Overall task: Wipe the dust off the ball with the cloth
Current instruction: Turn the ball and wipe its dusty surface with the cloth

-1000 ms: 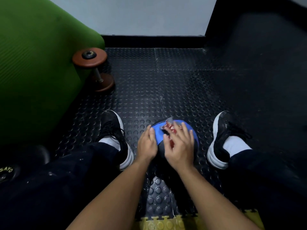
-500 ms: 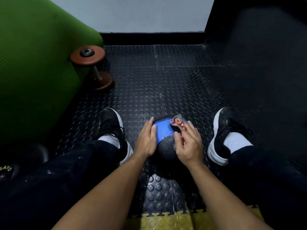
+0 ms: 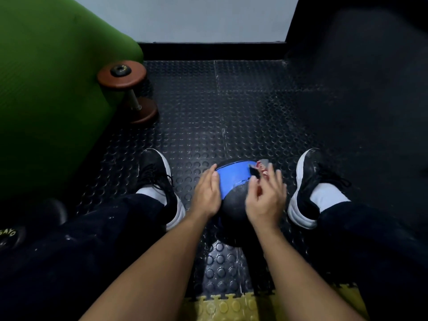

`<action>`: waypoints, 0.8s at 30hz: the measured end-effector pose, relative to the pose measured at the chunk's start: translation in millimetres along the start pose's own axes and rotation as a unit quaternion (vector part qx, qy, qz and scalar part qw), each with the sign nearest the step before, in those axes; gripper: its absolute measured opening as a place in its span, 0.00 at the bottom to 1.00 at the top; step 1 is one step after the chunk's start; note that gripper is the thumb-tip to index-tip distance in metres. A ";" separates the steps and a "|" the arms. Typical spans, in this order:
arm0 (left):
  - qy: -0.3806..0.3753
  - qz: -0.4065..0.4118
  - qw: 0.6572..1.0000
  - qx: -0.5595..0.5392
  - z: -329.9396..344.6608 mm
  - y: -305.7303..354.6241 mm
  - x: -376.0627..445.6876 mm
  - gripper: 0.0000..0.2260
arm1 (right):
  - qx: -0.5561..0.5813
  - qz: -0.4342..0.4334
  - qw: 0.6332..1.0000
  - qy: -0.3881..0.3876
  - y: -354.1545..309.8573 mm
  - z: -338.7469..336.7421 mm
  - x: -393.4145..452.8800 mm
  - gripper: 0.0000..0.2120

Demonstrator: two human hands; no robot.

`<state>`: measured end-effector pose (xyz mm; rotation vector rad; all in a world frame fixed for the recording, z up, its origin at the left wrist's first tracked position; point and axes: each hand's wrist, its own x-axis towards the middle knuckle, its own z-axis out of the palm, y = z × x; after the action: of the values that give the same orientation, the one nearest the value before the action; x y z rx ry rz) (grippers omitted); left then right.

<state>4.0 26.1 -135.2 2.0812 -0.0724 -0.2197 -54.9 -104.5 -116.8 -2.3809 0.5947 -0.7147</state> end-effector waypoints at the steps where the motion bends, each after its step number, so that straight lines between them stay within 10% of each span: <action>1: 0.003 -0.003 1.000 -0.003 0.5 -0.7 0.5 0.21 | -0.007 -0.035 0.999 -0.019 -8.5 1.4 -0.4 0.20; 6: -0.013 0.005 1.000 -0.016 -10.6 -9.7 -0.8 0.21 | -0.019 -0.244 0.964 -0.102 -4.9 -4.3 -46.1 0.18; 13: -0.001 -0.013 1.000 -0.004 1.2 -5.5 -2.5 0.22 | 0.007 -0.010 1.000 0.016 2.7 3.6 -4.0 0.21; 19: -0.007 -0.012 1.000 -0.013 -7.8 -8.2 1.6 0.22 | -0.025 -0.241 0.966 -0.094 -1.4 -5.2 -40.8 0.18; 24: -0.008 -0.013 1.000 0.001 -0.7 -2.3 -3.0 0.22 | 0.044 -0.016 0.999 0.001 18.7 -0.6 3.2 0.22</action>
<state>1.0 28.2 -136.5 2.0827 -0.0547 -0.2513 -57.4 -120.1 -127.2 -2.3125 0.5167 -0.7423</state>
